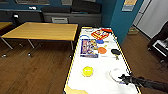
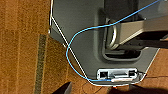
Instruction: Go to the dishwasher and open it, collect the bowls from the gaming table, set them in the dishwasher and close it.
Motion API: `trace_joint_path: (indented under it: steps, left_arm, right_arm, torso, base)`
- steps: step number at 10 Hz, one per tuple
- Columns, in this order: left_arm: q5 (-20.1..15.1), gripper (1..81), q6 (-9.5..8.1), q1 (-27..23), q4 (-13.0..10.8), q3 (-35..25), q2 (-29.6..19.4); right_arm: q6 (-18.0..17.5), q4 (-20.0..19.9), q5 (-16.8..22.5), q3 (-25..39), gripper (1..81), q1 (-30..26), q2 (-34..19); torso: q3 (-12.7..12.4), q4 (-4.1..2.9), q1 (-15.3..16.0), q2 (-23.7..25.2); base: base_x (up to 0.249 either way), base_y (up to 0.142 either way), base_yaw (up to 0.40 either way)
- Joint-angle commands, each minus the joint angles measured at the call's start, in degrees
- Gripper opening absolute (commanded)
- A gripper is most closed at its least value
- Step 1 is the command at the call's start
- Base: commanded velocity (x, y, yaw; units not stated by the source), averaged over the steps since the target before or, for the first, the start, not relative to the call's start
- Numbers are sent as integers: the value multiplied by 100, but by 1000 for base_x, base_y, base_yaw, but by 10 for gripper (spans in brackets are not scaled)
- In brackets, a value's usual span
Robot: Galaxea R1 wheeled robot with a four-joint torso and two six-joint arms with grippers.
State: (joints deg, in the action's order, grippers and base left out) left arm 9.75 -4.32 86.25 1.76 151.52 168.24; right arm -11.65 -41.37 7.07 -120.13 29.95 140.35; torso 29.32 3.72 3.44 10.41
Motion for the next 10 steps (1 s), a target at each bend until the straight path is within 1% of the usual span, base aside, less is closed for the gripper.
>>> trace_joint_path:
  steps: [1,2,4,5,6,7,8,9,10]
  left_arm:
    - [-404,811,27,37,44,1,-27]
    - [-404,811,27,28,44,1,-10]
    - [-404,811,27,28,36,1,-1]
    - [-404,811,27,20,35,1,17]
    - [-404,811,27,20,-8,-7,34]
    - [-404,811,27,20,-26,-8,52]
    - [-404,811,27,20,-26,-8,52]
    - [-404,811,27,20,-35,-34,34]
    - [-404,811,27,20,-35,-51,26]
  right_arm:
    - [-74,-90,364,155,10,-766,-450]
    - [-57,-31,504,435,10,-801,-783]
    - [100,188,1430,1409,10,-1037,-1818]
    - [418,376,1991,1994,10,-1153,-2368]
    - [636,393,2253,2491,10,-1144,-2847]
    - [717,385,2378,2847,10,-1074,-3247]
    - [726,393,2439,3084,10,-952,-3608]
    - [874,341,2439,3345,10,-699,-4034]
    - [980,341,2361,3565,10,-365,-4317]
  torso:
    - [0,0,0,0]
    - [0,0,0,0]
    - [2,0,0,-2]
    - [2,0,2,-2]
    - [2,0,2,-2]
    - [2,0,2,-2]
    - [2,0,2,-2]
    - [2,0,2,-2]
    - [2,0,2,-2]
  base:
    - [0,0,0]
    - [0,0,0]
    - [0,0,0]
    - [0,0,0]
    - [0,0,0]
    - [0,0,0]
    - [0,0,0]
    - [0,0,0]
    - [0,0,0]
